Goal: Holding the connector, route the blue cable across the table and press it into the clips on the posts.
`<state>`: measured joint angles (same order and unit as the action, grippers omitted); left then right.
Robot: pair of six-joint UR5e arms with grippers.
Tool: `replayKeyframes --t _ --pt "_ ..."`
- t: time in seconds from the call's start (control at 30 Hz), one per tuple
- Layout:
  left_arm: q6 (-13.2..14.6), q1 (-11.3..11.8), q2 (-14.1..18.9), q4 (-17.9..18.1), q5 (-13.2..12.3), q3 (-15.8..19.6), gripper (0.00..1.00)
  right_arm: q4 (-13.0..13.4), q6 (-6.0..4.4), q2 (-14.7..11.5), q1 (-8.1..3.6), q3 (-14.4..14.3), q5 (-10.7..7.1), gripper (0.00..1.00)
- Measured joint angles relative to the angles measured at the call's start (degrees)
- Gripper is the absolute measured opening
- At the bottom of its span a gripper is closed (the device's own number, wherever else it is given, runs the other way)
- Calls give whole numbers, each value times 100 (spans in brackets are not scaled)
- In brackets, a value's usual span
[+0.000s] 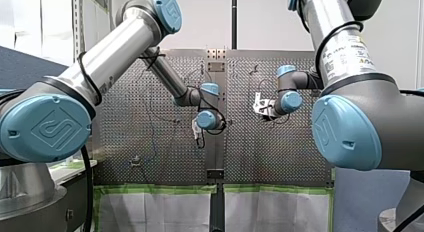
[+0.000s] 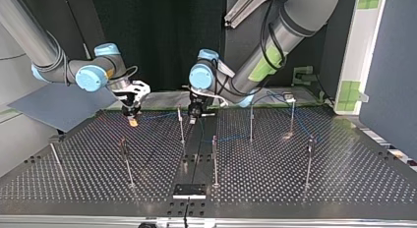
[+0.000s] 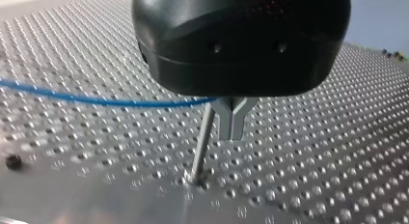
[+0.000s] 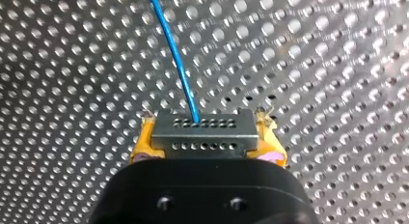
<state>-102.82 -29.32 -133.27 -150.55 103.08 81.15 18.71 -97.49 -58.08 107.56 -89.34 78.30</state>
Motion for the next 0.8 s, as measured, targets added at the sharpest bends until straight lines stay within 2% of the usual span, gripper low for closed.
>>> replayKeyframes --t 0.27,0.53,0.57,0.6,0.63,0.67,0.7,0.73,0.77,0.8 --pt "-10 245 -93 -134 -63 -382 0 72 -32 19 -134 115 -11 0" --pt "25 306 -90 -262 -55 -443 0 98 -16 117 -212 233 -62 0" --pt "41 303 -89 -297 -51 -443 8 98 -11 144 -218 240 -71 0" --pt "48 300 -89 -323 -48 -442 8 98 -3 176 -223 248 -88 0" --pt "52 297 -90 -349 -45 -440 18 99 3 194 -225 251 -103 0" --pt "55 292 -90 -388 -43 -439 36 98 7 208 -228 255 -118 0" --pt "58 286 -90 -424 -42 -439 36 100 14 220 -229 258 -141 0" --pt "64 278 -90 -463 -41 -438 59 100 20 226 -229 259 -157 0" --pt "75 268 -89 -518 -35 -438 76 101 28 230 -229 260 -172 0" --pt "88 260 -89 -564 -24 -438 76 103 41 233 -230 260 -186 0"
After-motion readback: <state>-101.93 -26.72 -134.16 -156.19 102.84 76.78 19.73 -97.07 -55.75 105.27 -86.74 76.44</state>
